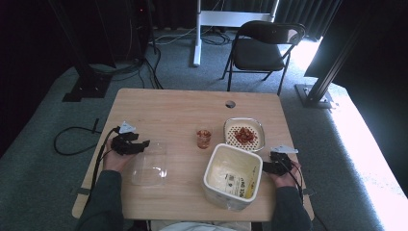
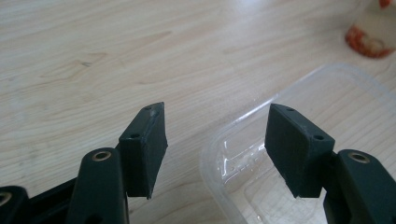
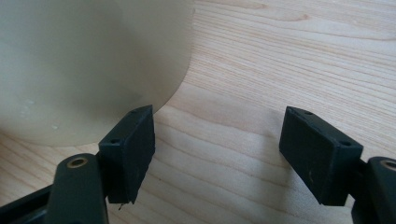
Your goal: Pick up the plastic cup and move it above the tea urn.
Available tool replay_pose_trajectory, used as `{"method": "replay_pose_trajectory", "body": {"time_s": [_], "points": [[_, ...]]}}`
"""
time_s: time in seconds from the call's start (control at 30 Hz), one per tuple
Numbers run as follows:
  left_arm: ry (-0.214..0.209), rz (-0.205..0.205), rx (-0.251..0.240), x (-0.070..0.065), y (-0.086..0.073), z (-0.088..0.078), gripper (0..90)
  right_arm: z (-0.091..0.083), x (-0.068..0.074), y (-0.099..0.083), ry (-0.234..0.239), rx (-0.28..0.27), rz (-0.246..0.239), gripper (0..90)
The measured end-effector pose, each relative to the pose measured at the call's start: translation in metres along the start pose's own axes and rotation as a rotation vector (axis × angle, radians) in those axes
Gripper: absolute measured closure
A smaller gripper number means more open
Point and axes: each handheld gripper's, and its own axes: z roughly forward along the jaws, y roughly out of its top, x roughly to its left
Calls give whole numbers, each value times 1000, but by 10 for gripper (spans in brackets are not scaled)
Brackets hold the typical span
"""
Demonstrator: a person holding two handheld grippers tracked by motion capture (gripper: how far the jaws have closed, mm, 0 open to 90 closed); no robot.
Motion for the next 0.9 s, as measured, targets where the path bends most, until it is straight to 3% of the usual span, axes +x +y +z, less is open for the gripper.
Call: {"method": "replay_pose_trajectory", "body": {"time_s": [0.1, 0.17, 0.2, 0.23, 0.33, 0.43, 0.53, 0.6, 0.77, 0.87, 0.9], "points": [[6, 38, 29, -3, -2, 6, 424, 0, 0, 0, 0, 0, 1, 261], [14, 47, 35, -4, -3, 7, 526, 0, 0, 0, 0, 0, 0, 261], [26, 58, 32, -6, -2, 5, 526, 0, 0, 0, 0, 0, 0, 261], [44, 61, 32, -7, -2, 4, 650, 0, 0, 0, 0, 0, 0, 261], [74, 60, 39, -7, -4, 1, 704, 0, 0, 0, 1, 0, -1, 261], [97, 24, 32, -5, -7, -2, 739, 0, 0, 0, 1, 0, 0, 261], [113, 10, 36, -7, -9, -5, 741, 0, 0, 0, 1, 0, 0, 261], [94, 21, 25, -8, -8, -8, 736, 0, 0, 0, 1, 0, 0, 261], [56, 46, -7, -6, 3, -5, 466, 0, 0, 0, 1, 0, -1, 261], [44, 64, 1, -5, 9, 1, 427, 0, 0, 0, 1, 0, 0, 261], [38, 89, 18, -5, 11, 8, 435, 0, 0, 0, 1, 0, 0, 261]]}}
